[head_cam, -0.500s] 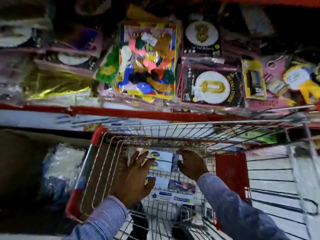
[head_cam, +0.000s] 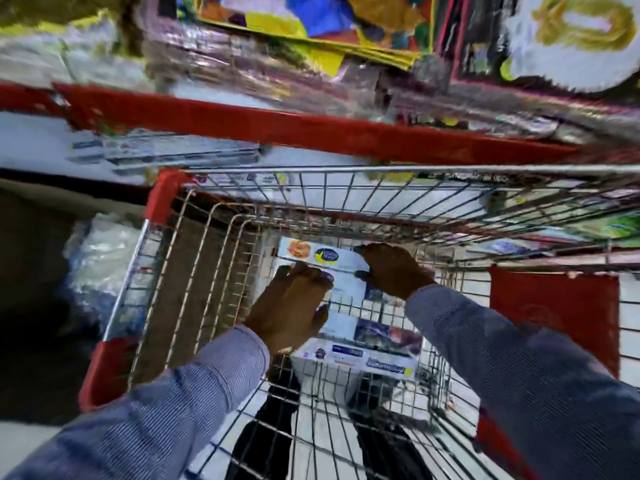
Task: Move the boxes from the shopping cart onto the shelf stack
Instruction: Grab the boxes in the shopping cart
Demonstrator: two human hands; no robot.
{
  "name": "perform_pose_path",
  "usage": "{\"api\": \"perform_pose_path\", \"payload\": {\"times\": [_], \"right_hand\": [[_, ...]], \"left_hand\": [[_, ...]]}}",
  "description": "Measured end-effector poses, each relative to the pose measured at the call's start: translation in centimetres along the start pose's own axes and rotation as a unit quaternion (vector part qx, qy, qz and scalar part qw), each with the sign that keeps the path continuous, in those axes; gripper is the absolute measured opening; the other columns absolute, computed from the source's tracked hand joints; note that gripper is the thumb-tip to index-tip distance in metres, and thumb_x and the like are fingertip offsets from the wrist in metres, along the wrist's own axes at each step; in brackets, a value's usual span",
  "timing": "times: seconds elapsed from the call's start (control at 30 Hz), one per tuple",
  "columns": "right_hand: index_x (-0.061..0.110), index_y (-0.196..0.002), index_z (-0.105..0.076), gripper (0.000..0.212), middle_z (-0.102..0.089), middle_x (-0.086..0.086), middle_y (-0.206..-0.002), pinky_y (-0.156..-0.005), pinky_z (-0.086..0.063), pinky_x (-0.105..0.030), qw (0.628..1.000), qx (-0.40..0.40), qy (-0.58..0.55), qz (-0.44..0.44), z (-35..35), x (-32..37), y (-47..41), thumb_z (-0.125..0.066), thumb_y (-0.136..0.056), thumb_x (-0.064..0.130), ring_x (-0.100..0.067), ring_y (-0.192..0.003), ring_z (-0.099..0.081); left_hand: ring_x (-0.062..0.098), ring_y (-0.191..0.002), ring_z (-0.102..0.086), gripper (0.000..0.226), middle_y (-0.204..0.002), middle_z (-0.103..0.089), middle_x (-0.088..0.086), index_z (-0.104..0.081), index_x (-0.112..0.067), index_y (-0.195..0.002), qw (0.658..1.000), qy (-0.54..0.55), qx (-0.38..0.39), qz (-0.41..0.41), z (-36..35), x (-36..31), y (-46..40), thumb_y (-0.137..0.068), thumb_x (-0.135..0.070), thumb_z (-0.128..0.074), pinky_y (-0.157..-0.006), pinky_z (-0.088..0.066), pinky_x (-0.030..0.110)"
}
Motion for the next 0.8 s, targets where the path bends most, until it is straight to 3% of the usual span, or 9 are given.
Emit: {"api": "perform_pose_path", "payload": {"times": [0.13, 0.27, 0.43, 0.53, 0.6, 0.7, 0.73, 0.8], "right_hand": [[0.007, -0.148, -0.028, 0.062, -0.049, -0.016, -0.143, -0.097, -0.044, -0.040, 0.998, -0.022, 0.038, 0.042, 0.4, 0.1, -0.1, -0.044, -0.100, 0.043, -0.033, -0.127, -0.051], [0.003, -0.137, -0.037, 0.053, -0.057, -0.020, -0.129, -0.088, -0.049, -0.043, 0.996, -0.048, 0.070, 0.030, 2.0, 0.1, 0.1, -0.050, -0.097, 0.035, -0.038, -0.112, -0.060], [0.004, -0.138, -0.038, 0.056, -0.059, -0.019, -0.127, -0.086, -0.050, -0.043, 0.991, -0.118, 0.063, 0.017, 5.1, -0.2, 2.9, -0.051, -0.095, 0.037, -0.037, -0.110, -0.060], [0.006, -0.135, -0.042, 0.052, -0.061, -0.017, -0.123, -0.083, -0.047, -0.040, 0.987, -0.150, 0.055, 0.024, 7.0, 0.3, 4.6, -0.050, -0.095, 0.039, -0.036, -0.106, -0.061], [0.006, -0.133, -0.044, 0.051, -0.063, -0.017, -0.120, -0.079, -0.047, -0.039, 0.982, -0.174, 0.062, 0.034, 8.6, 1.1, 5.9, -0.050, -0.095, 0.039, -0.035, -0.104, -0.062], [0.004, -0.128, -0.049, 0.050, -0.067, -0.018, -0.114, -0.076, -0.048, -0.039, 0.971, -0.215, 0.086, 0.053, 11.7, 2.5, 8.3, -0.054, -0.092, 0.038, -0.036, -0.099, -0.065], [0.004, -0.128, -0.049, 0.051, -0.066, -0.018, -0.115, -0.077, -0.048, -0.040, 0.971, -0.219, 0.079, 0.058, 12.7, 3.0, 8.9, -0.054, -0.092, 0.039, -0.037, -0.099, -0.065], [0.006, -0.131, -0.046, 0.052, -0.064, -0.016, -0.120, -0.078, -0.048, -0.039, 0.971, -0.220, 0.060, 0.070, 15.2, 4.2, 10.9, -0.052, -0.093, 0.041, -0.035, -0.102, -0.064]], "left_hand": [[0.033, -0.098, -0.060, 0.026, -0.104, -0.069, 0.010, -0.063, -0.010, -0.105, 0.999, -0.029, 0.029, -0.017, -1.7, -0.3, -1.9, -0.082, -0.022, -0.058, -0.084, -0.050, 0.047], [0.034, -0.095, -0.060, 0.030, -0.105, -0.067, 0.014, -0.061, -0.006, -0.109, 0.996, -0.061, 0.044, -0.042, -4.5, -0.9, -3.8, -0.080, -0.011, -0.062, -0.083, -0.052, 0.047], [0.041, -0.125, -0.050, 0.062, -0.140, -0.053, 0.021, -0.047, -0.002, -0.137, 0.993, -0.111, 0.039, -0.024, -7.4, -0.2, -5.2, -0.077, 0.005, -0.065, -0.105, -0.041, 0.053], [0.043, -0.131, -0.043, 0.074, -0.145, -0.046, 0.024, -0.037, 0.002, -0.143, 0.992, -0.117, 0.049, -0.010, -8.0, 0.2, -5.8, -0.075, 0.010, -0.064, -0.108, -0.035, 0.058], [0.043, -0.119, -0.054, 0.075, -0.133, -0.057, 0.025, -0.046, 0.003, -0.137, 0.993, -0.112, 0.038, -0.010, -8.1, 0.5, -6.3, -0.066, 0.012, -0.070, -0.098, -0.047, 0.057], [0.038, -0.078, -0.068, 0.061, -0.096, -0.070, 0.019, -0.065, 0.000, -0.111, 0.994, -0.102, 0.040, 0.010, -7.1, 0.5, -6.2, -0.053, 0.011, -0.083, -0.060, -0.058, 0.043], [0.037, -0.073, -0.067, 0.058, -0.091, -0.070, 0.017, -0.067, -0.001, -0.106, 0.995, -0.093, 0.043, 0.010, -6.4, 0.1, -5.8, -0.052, 0.011, -0.083, -0.055, -0.057, 0.041], [0.038, -0.080, -0.068, 0.058, -0.097, -0.070, 0.019, -0.066, -0.001, -0.109, 0.996, -0.083, 0.039, 0.006, -3.7, -1.4, -4.3, -0.054, 0.009, -0.083, -0.059, -0.059, 0.042]]}}
Point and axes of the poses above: each hand's wrist, its own y-axis away from the middle knuckle, its own z-axis out of the back of the hand, x = y × z, the point moved 10 cm from there along -y, towards the middle knuckle
